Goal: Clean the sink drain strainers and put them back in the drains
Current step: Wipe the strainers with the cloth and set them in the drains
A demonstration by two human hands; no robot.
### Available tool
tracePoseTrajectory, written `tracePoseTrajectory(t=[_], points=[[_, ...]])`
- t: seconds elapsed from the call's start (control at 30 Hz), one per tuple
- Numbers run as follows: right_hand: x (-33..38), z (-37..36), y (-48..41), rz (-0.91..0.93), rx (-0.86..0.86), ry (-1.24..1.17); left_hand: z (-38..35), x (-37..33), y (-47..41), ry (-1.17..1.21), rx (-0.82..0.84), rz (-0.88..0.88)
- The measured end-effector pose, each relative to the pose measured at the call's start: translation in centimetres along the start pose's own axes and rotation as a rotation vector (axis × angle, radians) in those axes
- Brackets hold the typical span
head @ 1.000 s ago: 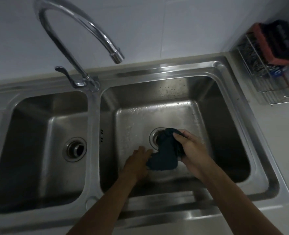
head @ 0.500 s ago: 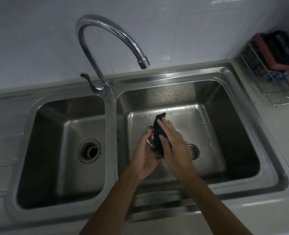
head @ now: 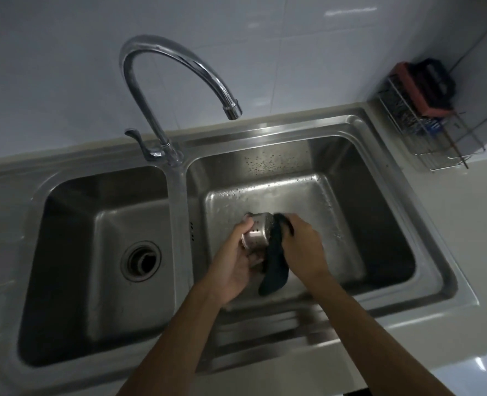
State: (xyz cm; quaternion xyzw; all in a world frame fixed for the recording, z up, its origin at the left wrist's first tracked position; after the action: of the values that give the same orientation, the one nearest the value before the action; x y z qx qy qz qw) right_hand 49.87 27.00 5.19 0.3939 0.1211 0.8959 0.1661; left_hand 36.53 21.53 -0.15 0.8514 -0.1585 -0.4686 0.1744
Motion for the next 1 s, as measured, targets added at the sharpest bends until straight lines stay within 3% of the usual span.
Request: tracePoseTrajectory(t=[0.07,0.13,0.2,0.27,0.33,0.4,0.5,0.6,0.7,0.77,0.87,1.0], points=[[-4.3,0.6,-0.4,-0.236,0.032,-0.117,0.4,-1.9,-0.5,-0.304,0.015,-0.104],[-5.8,2.1,-0.3,-0.340,0.027,-0.292,1.8,-4.0,-1.1,-0.632,-0.041,-0.240],[-4.1,3.3,-0.1,-0.281,0.076,-0.398,2.4,-4.9,-1.3,-0.865,-0.036,-0.329],[-0.1,3.5,0.9,-0.102,0.228,-0.419,1.9,-5.4,-1.3,-1.029,0.018,-0.399],[4.1,3.0,2.4,0.135,0.326,-0.198,0.0,-6.7,-0.9,-1.094,0.091,-0.518],[7.0,2.0,3.2,0.320,0.269,0.118,-2.0,-7.8,-0.3,-1.103,0.143,-0.633],[9.3,0.2,3.0,0.428,0.138,0.440,-2.3,-9.2,0.4,-1.301,0.029,-0.664],[9.9,-1.7,3.2,0.441,0.053,0.645,-3.3,-11.1,1.6,-1.501,-0.033,-0.860],[9.6,-2.6,2.2,0.366,0.124,0.533,-4.1,-11.1,2.1,-1.543,0.038,-0.934],[8.2,-3.7,1.1,0.245,0.337,0.415,-3.5,-10.5,2.4,-1.550,0.073,-0.978],[5.6,-4.9,0.8,-0.036,0.672,0.042,-2.8,-9.6,2.4,-1.609,0.136,-1.035],[2.6,-6.3,0.4,-0.300,0.845,-0.257,-2.7,-9.0,1.9,-1.639,0.197,-1.016]])
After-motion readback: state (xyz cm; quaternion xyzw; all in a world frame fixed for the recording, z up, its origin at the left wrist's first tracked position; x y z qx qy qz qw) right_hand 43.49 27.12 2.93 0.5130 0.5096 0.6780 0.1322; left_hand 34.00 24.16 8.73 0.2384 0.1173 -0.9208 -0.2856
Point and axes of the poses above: each hand's wrist, its own y-axis away from the middle knuckle, its own z-axis out of the back of the hand, x = y × z, the point moved 10 cm from there along -y, towards the middle knuckle, and after that the axes turned 14 degrees about -z, right-handed, at the moved point
